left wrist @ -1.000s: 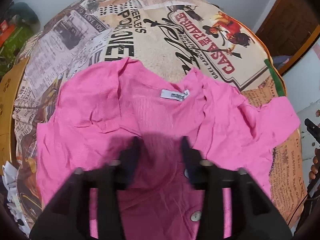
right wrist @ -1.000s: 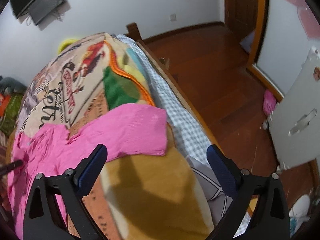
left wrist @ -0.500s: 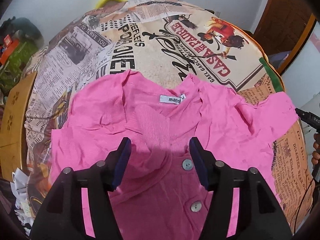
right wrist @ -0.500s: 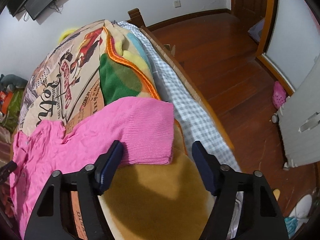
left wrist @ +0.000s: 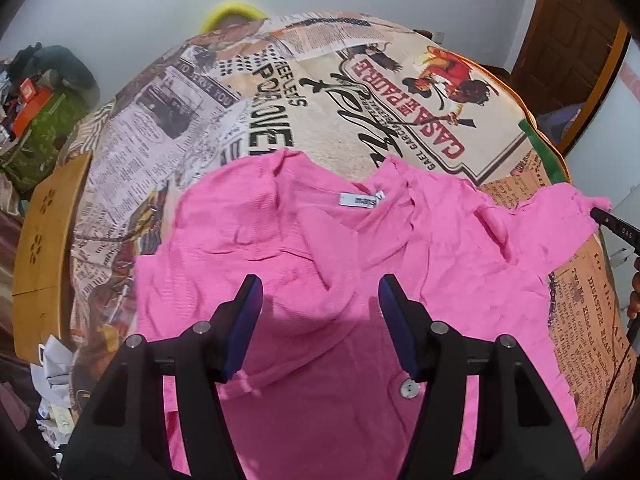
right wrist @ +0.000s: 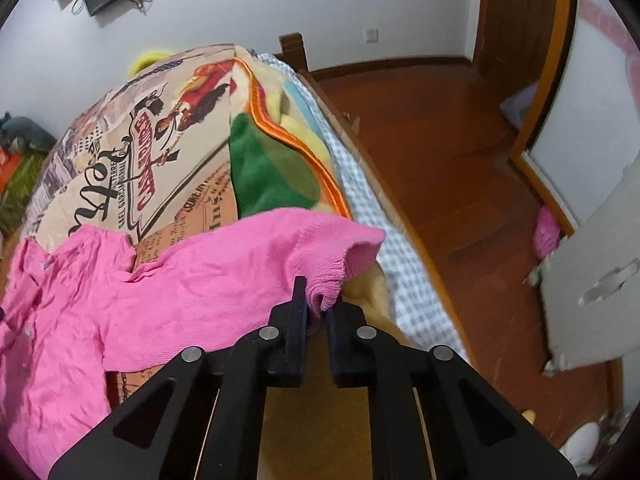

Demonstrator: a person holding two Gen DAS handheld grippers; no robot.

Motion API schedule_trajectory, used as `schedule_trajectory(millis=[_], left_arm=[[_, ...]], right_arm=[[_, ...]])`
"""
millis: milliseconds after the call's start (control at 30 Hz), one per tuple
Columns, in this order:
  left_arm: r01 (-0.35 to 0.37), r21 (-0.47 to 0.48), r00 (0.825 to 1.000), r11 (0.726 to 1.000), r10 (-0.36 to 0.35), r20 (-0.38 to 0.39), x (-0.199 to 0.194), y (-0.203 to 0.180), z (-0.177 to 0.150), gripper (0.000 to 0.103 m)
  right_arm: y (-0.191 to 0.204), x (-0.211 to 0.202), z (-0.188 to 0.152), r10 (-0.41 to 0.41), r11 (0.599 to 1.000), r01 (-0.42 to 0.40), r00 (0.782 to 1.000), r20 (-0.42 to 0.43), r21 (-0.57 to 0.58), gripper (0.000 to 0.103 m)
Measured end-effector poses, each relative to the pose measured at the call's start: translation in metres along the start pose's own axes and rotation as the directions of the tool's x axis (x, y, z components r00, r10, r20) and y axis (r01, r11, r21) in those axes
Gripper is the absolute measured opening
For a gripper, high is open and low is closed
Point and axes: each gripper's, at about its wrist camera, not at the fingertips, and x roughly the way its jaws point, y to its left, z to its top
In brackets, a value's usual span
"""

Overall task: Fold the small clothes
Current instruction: 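Grasp the other sleeve cuff with the right tool and lift it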

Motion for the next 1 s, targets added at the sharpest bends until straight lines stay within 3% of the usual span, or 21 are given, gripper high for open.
schedule_trajectory(millis=[233,567,800,1000], left_arm=[[-0.025,-0.030,0.999,0.999,0.026,0.033,-0.018,0.019,-0.001,0.060],[-0.069,-0.062,0.995,0.996,0.073,0.073,-0.044,0.054,-0.011,0.066],[-0.066,-0.102,0.994,0.993,0.074,0.085,-0.056,0.081,-0.023,0.069],[-0.082,-0.100,0.991,0.992,0.092,0.096,-0.065,0.097,-0.031,0.069]], right_arm=[[0.017,-0.033,0.008,-0.018,0.997,0.023,0.997,0.074,-0.075,0.005],[0.070,-0.094,0.030,0.064,0.986,-0.031,0.978,0.198,-0.166,0.005],[0.127,-0.115,0.037,0.172,0.960,-0.116,0.962,0.212,-0.254,0.005],[0.196,-0.109,0.030,0.277,0.911,-0.203,0.946,0.169,-0.359,0.005]])
